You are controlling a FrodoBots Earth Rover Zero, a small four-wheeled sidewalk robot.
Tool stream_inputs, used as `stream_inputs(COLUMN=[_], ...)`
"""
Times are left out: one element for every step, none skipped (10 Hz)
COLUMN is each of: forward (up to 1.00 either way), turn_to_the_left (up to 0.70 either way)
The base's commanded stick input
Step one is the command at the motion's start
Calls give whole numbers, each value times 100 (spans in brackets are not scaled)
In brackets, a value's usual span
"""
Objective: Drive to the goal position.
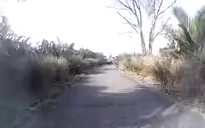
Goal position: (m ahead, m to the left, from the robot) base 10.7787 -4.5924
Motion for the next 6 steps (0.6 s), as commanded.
stream_inputs(forward=[45,45,45,45,45,45], turn_to_the_left=[0,0,0,0,0,0])
